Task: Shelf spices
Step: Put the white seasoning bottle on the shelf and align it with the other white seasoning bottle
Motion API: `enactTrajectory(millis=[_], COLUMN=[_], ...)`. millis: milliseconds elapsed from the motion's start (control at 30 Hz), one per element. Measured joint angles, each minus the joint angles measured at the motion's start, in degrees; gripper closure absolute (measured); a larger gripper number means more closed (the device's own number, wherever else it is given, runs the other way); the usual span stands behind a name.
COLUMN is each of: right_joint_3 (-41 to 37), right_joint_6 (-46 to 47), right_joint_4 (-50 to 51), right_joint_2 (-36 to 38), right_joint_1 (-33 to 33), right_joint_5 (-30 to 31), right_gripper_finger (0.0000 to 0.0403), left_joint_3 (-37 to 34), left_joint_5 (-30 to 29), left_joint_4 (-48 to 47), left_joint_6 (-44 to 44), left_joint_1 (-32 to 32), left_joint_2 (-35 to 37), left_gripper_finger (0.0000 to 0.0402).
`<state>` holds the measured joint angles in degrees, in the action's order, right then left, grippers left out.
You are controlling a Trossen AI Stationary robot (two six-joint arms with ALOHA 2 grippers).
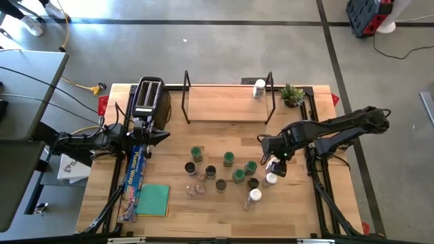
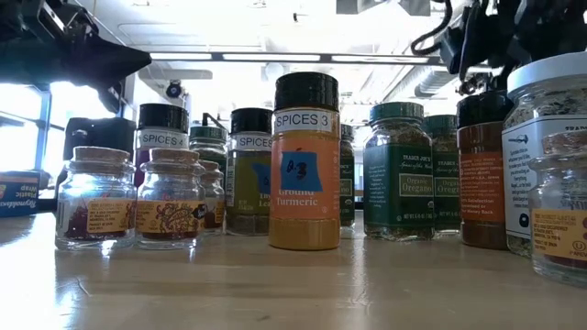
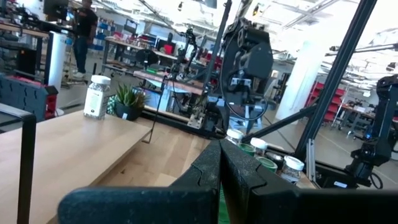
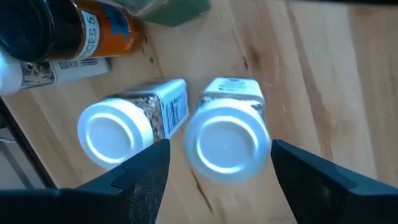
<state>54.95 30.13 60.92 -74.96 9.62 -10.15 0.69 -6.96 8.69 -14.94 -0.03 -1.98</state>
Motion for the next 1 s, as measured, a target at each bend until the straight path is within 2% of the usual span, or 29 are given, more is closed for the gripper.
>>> enactTrajectory(millis=[267, 400, 567, 733, 833, 1000], right_joint_3=[-4.15, -4.27, -4.27, -3.93, -0.79, 9.99], right_joint_6=[0.89, -0.28, -1.00, -0.60, -2.77, -12.46], right_joint_4=[-3.91, -5.13, -7.15, -6.88, -5.83, -2.85], right_joint_2=[0.00, -0.04, -0.04, -0.07, -0.17, -0.26], right_joint_1=[0.61, 0.56, 0.56, -0.51, -2.37, -8.36], right_joint_5=[3.39, 5.31, 6.68, 6.42, 6.14, 7.09], right_gripper_finger=[0.0129, 0.0155, 0.0210, 0.0212, 0.0212, 0.0212], left_joint_3=[0.00, 0.00, 0.00, 0.00, 0.00, 0.00], left_joint_5=[0.00, 0.00, 0.00, -0.02, -0.02, -0.02], left_joint_4=[-0.31, -0.33, -0.42, -0.44, -0.44, -0.49], left_joint_6=[0.00, 0.02, 0.00, 0.02, 0.00, 0.02], left_joint_1=[-0.02, -0.02, -0.02, -0.02, -0.02, -0.02], left_joint_2=[0.00, 0.00, 0.00, 0.00, 0.00, 0.00], left_gripper_finger=[0.0401, 0.0401, 0.0401, 0.0401, 0.0401, 0.0401])
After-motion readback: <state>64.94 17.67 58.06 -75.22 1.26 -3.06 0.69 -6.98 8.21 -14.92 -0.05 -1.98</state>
